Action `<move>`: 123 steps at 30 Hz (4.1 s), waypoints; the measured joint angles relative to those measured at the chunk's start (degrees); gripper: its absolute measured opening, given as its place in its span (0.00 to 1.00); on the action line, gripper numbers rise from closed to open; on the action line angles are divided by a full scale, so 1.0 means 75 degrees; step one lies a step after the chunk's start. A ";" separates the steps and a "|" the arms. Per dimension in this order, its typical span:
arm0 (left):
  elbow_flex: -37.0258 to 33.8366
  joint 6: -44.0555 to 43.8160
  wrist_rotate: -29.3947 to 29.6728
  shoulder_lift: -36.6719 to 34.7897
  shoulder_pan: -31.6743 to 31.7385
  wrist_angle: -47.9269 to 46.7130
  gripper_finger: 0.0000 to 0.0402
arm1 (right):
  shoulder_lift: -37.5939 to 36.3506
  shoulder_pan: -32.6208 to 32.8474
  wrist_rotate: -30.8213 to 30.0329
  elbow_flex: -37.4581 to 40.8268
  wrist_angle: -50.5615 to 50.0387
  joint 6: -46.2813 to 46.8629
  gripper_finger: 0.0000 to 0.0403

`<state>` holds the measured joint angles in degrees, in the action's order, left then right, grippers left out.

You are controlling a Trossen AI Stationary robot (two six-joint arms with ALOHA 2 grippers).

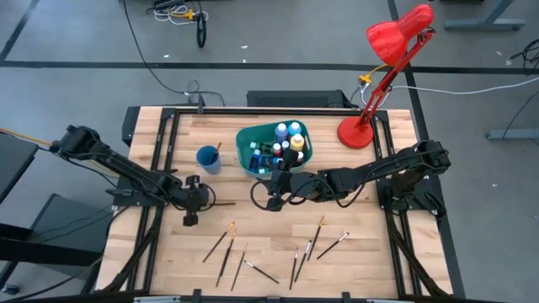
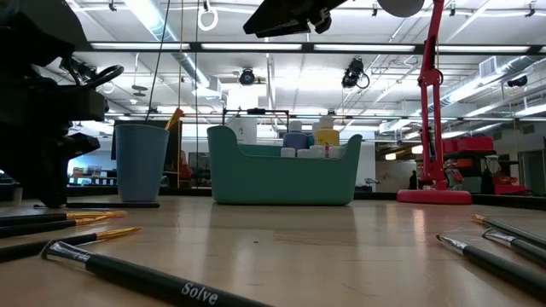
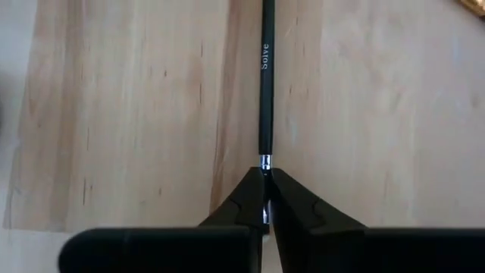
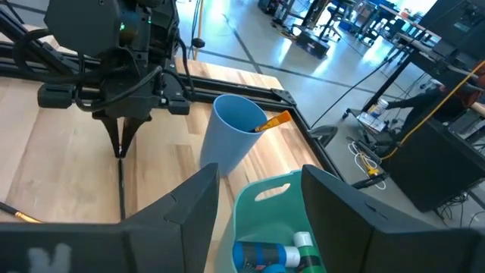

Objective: Pick & Place Paint Supplies
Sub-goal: Put the silver paint brush into the blue cup

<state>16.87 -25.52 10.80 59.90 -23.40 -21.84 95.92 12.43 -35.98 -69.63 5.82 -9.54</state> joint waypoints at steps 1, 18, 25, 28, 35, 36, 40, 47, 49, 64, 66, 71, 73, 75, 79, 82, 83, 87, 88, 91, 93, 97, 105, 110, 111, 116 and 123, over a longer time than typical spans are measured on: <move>0.0072 0.0042 -0.0054 0.0013 0.0000 -0.0026 0.04 | 0.0000 0.0000 -0.0001 0.0000 0.0000 0.0000 0.48; 0.0979 -0.0814 -0.0672 0.0044 -0.0206 0.0475 0.10 | 0.0133 -0.0035 0.1945 0.0000 -0.0070 0.0897 0.48; 0.0536 -0.0968 0.0736 0.0312 -0.1473 0.3013 0.24 | 0.0402 -0.0037 0.2378 0.0006 -0.0063 0.0558 0.48; 0.0507 -0.1317 0.2085 0.0733 -0.2037 0.3115 0.29 | 0.0405 -0.0065 0.1982 0.0006 0.0100 0.0395 0.48; 0.0510 -0.2469 0.2866 0.2810 -0.2821 0.4426 0.34 | 0.0402 -0.0149 0.1523 0.0003 0.0616 -0.0362 0.48; 0.0507 -0.2639 0.2888 0.3078 -0.2862 0.4559 0.35 | 0.0402 -0.0152 0.1523 0.0003 0.0574 -0.0359 0.48; 0.0534 -0.3265 0.3273 0.3839 -0.2996 0.4949 0.33 | 0.0402 -0.0152 0.1523 0.0003 0.0583 -0.0332 0.48; 0.0559 -0.3514 0.3984 0.4365 -0.3144 0.4941 0.27 | 0.0402 -0.0149 0.1523 0.0003 0.0586 -0.0338 0.48; 0.0551 -0.3514 0.4001 0.4366 -0.3137 0.4900 0.21 | 0.0402 -0.0149 0.1523 0.0003 0.0589 -0.0338 0.48; 0.0530 -0.3782 0.3975 0.4393 -0.2811 0.4975 0.08 | -0.0199 0.0097 0.1331 0.0003 -0.0181 -0.0342 0.48; 0.0512 -0.3738 0.4266 0.4417 -0.2714 0.5123 0.08 | -0.0402 0.0160 0.0946 0.0003 -0.0373 -0.0315 0.48; 0.0486 -0.3460 0.4632 0.4433 -0.2267 0.5361 0.09 | -0.0666 0.0207 0.0415 0.0000 -0.0705 0.0154 0.48; 0.0495 -0.3373 0.4610 0.4430 -0.2027 0.5362 0.10 | -0.0670 0.0207 0.0393 0.0000 -0.0775 0.0188 0.48; 0.0495 -0.3049 0.4655 0.4430 -0.1741 0.5346 0.10 | -0.0670 0.0207 0.0380 0.0000 -0.0854 0.0162 0.48; 0.0495 -0.2411 0.4556 0.4425 -0.1116 0.5402 0.10 | -0.0667 0.0207 0.0329 0.0000 -0.0976 0.0149 0.48; 0.0510 -0.2160 0.4193 0.4403 -0.0736 0.5467 0.10 | -0.0667 0.0207 0.0258 0.0000 -0.0970 0.0149 0.48; 0.0510 -0.2103 0.4120 0.4398 -0.0666 0.5491 0.10 | -0.0667 0.0207 0.0264 0.0000 -0.0973 0.0126 0.48; 0.0510 -0.1774 0.4135 0.4400 -0.0592 0.5570 0.12 | -0.0667 0.0207 0.0270 0.0000 -0.0970 -0.0034 0.48; 0.0510 -0.1700 0.4155 0.4405 -0.0589 0.5617 0.12 | -0.0667 0.0207 0.0271 0.0000 -0.0970 -0.0047 0.48; 0.0507 -0.1538 0.4219 0.4409 -0.0587 0.5639 0.13 | -0.0666 0.0207 0.0276 0.0000 -0.0970 -0.0064 0.48; 0.0507 -0.1497 0.4296 0.4412 -0.0557 0.5636 0.15 | -0.0664 0.0207 0.0276 0.0000 -0.0966 -0.0174 0.48; 0.0498 -0.1537 0.4308 0.4415 -0.0336 0.5800 0.19 | -0.0662 0.0201 0.0259 0.0000 -0.0921 -0.0469 0.48; 0.0533 -0.2101 0.4779 0.5636 -0.0119 0.6933 0.25 | -0.0662 0.0197 0.0254 0.0000 -0.0736 -0.1052 0.48; 0.0545 -0.2958 0.5295 0.6315 -0.0348 0.7573 0.24 | -0.0659 0.0166 0.0253 0.0000 -0.0719 -0.1415 0.48; 0.0545 -0.3004 0.5306 0.6333 -0.0418 0.7587 0.23 | -0.0659 0.0166 0.0253 0.0000 -0.0720 -0.1491 0.48; 0.0539 -0.2952 0.5323 0.6358 -0.0694 0.7580 0.18 | -0.0659 0.0127 0.0253 0.0000 -0.0713 -0.1829 0.48; 0.0502 -0.3151 0.5220 0.6283 -0.0714 0.7792 0.05 | -0.0659 0.0086 0.0253 0.0000 -0.0557 -0.1876 0.48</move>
<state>20.63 -49.15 49.95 107.02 -28.76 36.60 90.98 13.07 -34.09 -69.63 1.65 -23.61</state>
